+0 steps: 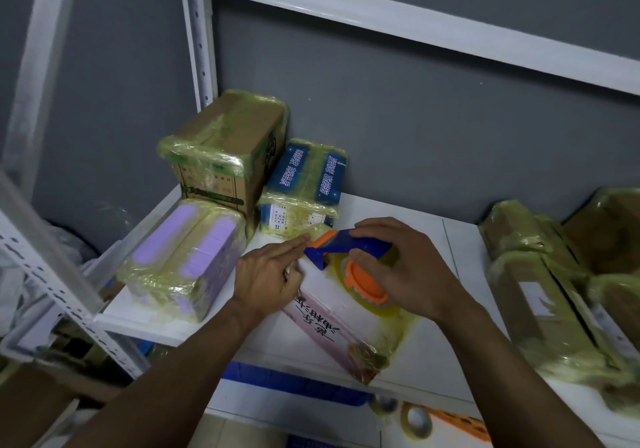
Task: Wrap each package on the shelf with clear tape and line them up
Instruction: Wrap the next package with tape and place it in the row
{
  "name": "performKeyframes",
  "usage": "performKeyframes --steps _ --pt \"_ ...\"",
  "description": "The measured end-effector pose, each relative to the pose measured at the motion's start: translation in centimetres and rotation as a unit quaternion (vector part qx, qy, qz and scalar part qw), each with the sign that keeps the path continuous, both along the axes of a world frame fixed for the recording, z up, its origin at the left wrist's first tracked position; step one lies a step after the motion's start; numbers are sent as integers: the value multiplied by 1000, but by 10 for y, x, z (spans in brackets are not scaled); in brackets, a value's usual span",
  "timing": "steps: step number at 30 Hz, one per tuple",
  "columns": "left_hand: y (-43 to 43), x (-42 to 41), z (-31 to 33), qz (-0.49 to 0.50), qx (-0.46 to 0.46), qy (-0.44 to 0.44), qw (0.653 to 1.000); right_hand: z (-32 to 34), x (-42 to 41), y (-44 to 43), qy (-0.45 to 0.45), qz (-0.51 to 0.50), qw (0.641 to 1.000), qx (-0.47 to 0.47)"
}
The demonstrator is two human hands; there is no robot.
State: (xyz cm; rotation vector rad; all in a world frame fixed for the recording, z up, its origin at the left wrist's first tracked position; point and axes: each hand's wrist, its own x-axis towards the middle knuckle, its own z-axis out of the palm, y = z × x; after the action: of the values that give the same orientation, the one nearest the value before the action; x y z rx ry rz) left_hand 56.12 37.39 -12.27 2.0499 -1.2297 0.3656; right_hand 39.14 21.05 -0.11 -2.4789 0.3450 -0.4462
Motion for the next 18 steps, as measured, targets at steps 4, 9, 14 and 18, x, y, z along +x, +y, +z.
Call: performKeyframes --steps 4,9,14,18 --pt "-1 3 0 -9 -4 4 1000 10 -9 -6 -9 -17 1000 -12" --pt "-4 7 -4 -21 -21 -5 1000 12 -17 -14 30 -24 999 -25" --pt "-5 6 -3 -11 9 -32 999 1 -15 -13 54 -31 998 -17" --pt "-10 0 5 -24 85 -39 995 -2 -15 -12 40 -34 999 11"
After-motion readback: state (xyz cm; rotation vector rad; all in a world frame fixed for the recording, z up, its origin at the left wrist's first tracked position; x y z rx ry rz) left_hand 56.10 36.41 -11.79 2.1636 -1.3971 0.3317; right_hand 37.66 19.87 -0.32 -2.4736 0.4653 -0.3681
